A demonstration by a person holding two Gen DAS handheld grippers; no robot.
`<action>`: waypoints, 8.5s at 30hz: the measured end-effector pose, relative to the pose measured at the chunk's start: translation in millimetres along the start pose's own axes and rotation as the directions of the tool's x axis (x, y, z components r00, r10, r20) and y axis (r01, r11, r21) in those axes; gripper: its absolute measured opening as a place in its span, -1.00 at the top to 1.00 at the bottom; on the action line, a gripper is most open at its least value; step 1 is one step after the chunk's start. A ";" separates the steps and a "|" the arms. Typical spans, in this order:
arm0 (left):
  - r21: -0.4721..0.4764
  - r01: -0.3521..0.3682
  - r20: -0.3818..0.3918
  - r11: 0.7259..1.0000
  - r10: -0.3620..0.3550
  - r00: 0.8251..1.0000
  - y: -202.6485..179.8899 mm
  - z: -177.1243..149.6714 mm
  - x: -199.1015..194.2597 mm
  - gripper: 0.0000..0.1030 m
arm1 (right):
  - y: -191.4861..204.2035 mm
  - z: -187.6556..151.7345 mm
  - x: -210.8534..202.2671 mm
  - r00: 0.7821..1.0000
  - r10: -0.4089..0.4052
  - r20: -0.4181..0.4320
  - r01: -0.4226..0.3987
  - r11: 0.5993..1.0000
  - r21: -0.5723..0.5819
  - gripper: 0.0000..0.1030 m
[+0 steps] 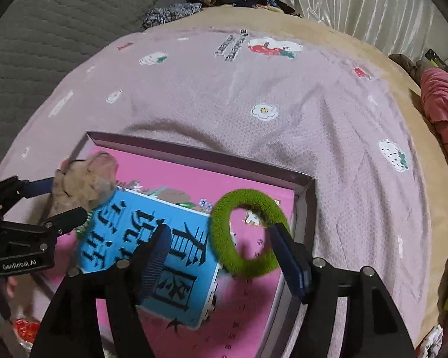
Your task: Organize objects
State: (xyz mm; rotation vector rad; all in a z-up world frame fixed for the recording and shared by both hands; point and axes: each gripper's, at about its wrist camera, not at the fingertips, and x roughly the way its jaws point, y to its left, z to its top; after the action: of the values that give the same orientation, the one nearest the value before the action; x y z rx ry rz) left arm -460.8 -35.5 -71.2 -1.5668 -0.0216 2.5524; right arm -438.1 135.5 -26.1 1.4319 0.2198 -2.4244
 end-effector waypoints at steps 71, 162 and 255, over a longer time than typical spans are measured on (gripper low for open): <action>-0.085 0.043 0.300 0.995 -0.016 0.954 -44.0 -194.5 -333.5 -0.73 | 123.4 -193.3 -366.6 0.896 0.078 0.438 -0.034 0.994 -0.107 -0.99; -0.065 -0.166 0.278 0.984 0.178 0.944 -27.6 -288.5 -161.9 -0.73 | 73.7 -288.5 -166.5 0.943 -0.070 0.326 0.057 0.997 0.049 -0.99; -0.070 -0.176 0.413 0.982 0.189 0.891 -53.7 -286.8 -206.3 -0.04 | 119.6 -270.1 -208.0 0.862 0.127 0.491 -0.112 0.992 -0.061 -0.10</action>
State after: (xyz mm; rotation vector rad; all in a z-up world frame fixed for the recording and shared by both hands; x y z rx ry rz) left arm -108.0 -28.0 -14.4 -1.0395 0.0422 3.0026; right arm -80.9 140.9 27.3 0.7392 0.0436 -2.5681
